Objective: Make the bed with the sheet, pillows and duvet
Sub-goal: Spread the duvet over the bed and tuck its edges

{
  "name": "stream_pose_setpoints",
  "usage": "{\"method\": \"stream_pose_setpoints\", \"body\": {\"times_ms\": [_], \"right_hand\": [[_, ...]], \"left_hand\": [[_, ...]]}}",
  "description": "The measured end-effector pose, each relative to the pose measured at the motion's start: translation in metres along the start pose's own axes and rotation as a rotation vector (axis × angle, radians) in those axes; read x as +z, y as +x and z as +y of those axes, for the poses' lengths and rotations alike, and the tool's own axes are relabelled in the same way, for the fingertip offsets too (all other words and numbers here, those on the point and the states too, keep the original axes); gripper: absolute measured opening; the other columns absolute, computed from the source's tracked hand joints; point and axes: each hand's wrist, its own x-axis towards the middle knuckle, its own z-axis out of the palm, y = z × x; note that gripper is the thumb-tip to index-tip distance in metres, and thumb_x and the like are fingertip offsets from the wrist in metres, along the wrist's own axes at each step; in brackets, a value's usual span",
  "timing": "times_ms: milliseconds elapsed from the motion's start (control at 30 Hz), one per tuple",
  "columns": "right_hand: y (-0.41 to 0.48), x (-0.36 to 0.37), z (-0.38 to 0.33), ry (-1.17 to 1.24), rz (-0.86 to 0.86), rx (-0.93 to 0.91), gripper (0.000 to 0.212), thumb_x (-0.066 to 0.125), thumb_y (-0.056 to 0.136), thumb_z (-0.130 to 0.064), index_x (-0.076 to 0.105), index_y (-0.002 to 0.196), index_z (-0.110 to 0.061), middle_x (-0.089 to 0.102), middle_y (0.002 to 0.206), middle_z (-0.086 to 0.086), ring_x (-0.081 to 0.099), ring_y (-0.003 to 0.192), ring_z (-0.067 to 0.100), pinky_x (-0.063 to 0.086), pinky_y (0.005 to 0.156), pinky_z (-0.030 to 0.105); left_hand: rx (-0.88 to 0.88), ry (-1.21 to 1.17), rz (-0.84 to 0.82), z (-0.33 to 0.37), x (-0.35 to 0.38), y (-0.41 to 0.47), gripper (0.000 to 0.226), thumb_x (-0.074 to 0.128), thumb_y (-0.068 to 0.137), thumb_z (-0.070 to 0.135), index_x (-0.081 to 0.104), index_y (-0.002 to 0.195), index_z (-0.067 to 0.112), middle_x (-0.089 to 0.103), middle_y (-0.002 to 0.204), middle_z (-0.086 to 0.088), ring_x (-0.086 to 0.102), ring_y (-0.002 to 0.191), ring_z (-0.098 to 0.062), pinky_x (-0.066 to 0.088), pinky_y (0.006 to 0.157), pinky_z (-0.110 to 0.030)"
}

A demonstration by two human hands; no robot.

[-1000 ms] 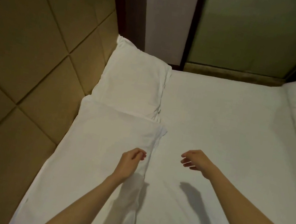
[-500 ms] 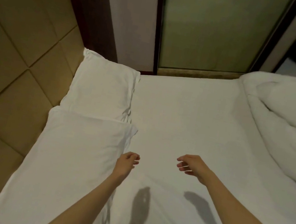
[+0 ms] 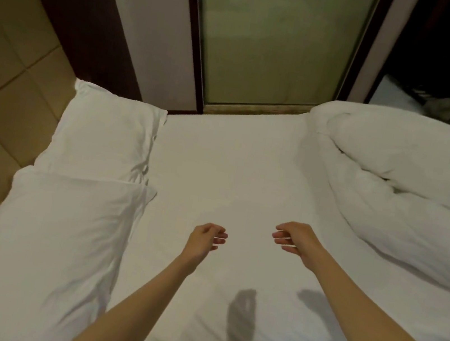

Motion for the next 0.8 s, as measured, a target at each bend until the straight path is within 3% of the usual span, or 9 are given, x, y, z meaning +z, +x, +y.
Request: {"method": "stream_pose_setpoints", "body": {"times_ms": [400, 800], "right_hand": [[0.006, -0.128, 0.020, 0.119, 0.181, 0.017, 0.010, 0.054, 0.089, -0.011, 0.062, 0.088, -0.007, 0.068, 0.084, 0.011, 0.063, 0.072, 0.021, 0.047, 0.069, 0.029], [0.086, -0.255, 0.004, 0.116, 0.249, 0.034, 0.009, 0.053, 0.091, -0.011, 0.061, 0.090, -0.006, 0.066, 0.081, 0.009, 0.060, 0.069, 0.019, 0.044, 0.065, 0.027]], "left_hand": [[0.016, 0.078, -0.118, 0.026, 0.119, 0.030, 0.021, 0.046, 0.095, 0.015, 0.064, 0.101, 0.005, 0.070, 0.097, -0.012, 0.065, 0.083, -0.019, 0.048, 0.072, -0.025], [0.011, 0.109, -0.155, 0.049, 0.253, 0.123, 0.022, 0.043, 0.096, 0.013, 0.064, 0.100, 0.008, 0.069, 0.095, -0.010, 0.064, 0.079, -0.018, 0.047, 0.071, -0.026]]}}
